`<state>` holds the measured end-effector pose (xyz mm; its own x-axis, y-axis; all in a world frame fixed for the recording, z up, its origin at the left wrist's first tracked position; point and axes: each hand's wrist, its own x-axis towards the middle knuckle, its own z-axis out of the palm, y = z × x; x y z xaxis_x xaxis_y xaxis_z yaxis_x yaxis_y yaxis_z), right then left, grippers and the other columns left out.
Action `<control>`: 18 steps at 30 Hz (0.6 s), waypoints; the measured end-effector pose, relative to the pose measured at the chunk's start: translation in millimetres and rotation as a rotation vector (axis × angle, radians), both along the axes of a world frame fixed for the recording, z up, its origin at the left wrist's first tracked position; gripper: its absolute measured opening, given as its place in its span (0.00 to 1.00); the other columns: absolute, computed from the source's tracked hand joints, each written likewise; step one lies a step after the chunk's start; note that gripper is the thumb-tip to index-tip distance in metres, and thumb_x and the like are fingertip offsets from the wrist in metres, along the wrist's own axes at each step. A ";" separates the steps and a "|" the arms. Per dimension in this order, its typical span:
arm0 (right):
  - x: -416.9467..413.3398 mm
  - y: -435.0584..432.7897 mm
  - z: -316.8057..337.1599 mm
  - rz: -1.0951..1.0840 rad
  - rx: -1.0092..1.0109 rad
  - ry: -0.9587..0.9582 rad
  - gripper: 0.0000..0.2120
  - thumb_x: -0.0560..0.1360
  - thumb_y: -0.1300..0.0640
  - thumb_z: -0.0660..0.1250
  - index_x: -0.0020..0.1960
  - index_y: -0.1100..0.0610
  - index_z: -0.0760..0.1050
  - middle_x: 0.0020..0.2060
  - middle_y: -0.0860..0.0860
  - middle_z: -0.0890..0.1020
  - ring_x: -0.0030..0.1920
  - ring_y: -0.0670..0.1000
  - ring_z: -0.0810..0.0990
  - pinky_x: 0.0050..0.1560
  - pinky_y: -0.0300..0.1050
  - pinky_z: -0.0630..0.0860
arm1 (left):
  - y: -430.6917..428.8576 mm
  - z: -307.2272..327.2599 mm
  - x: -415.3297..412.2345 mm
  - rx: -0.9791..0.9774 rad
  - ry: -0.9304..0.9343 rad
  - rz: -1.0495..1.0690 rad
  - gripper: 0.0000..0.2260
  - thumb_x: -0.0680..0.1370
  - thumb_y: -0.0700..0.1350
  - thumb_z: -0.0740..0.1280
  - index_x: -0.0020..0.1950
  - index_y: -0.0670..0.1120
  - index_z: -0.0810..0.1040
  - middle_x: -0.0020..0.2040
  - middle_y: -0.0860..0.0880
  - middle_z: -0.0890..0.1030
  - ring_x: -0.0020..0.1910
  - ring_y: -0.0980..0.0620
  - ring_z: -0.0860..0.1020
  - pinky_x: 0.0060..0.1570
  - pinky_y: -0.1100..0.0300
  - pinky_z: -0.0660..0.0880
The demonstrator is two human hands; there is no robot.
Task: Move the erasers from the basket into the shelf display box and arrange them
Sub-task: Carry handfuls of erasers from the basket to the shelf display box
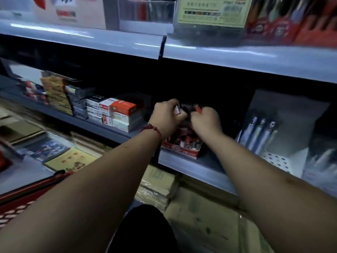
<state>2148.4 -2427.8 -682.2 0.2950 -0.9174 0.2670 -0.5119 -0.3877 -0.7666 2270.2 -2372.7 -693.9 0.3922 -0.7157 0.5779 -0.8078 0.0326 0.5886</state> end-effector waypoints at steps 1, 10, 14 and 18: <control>2.3 -2.4 -4.6 0.002 -0.003 0.006 0.10 0.76 0.58 0.63 0.37 0.59 0.73 0.35 0.56 0.79 0.44 0.61 0.80 0.38 0.45 0.67 | -10.9 -3.3 -0.8 0.023 0.024 0.017 0.10 0.74 0.45 0.69 0.38 0.39 0.74 0.34 0.41 0.77 0.36 0.43 0.78 0.33 0.54 0.67; -0.7 -13.1 -41.5 0.161 -0.135 0.261 0.20 0.69 0.62 0.66 0.60 0.54 0.75 0.52 0.58 0.82 0.53 0.63 0.80 0.50 0.51 0.79 | -22.4 -40.8 8.7 0.188 0.023 -0.077 0.20 0.71 0.50 0.74 0.55 0.43 0.71 0.50 0.41 0.83 0.51 0.40 0.81 0.47 0.55 0.75; -8.8 -13.6 -40.7 0.192 -0.153 0.309 0.24 0.68 0.59 0.69 0.64 0.54 0.71 0.52 0.58 0.80 0.52 0.62 0.80 0.50 0.50 0.78 | -13.4 -42.2 7.7 0.233 0.019 -0.065 0.33 0.67 0.62 0.72 0.62 0.47 0.63 0.52 0.44 0.83 0.52 0.40 0.82 0.52 0.46 0.78; -15.9 -14.3 -37.6 0.219 -0.139 0.336 0.29 0.68 0.54 0.72 0.67 0.53 0.68 0.54 0.56 0.79 0.53 0.59 0.80 0.50 0.48 0.78 | -5.6 -45.2 9.5 0.236 0.092 -0.099 0.26 0.71 0.54 0.77 0.61 0.45 0.69 0.50 0.49 0.83 0.50 0.49 0.82 0.51 0.54 0.79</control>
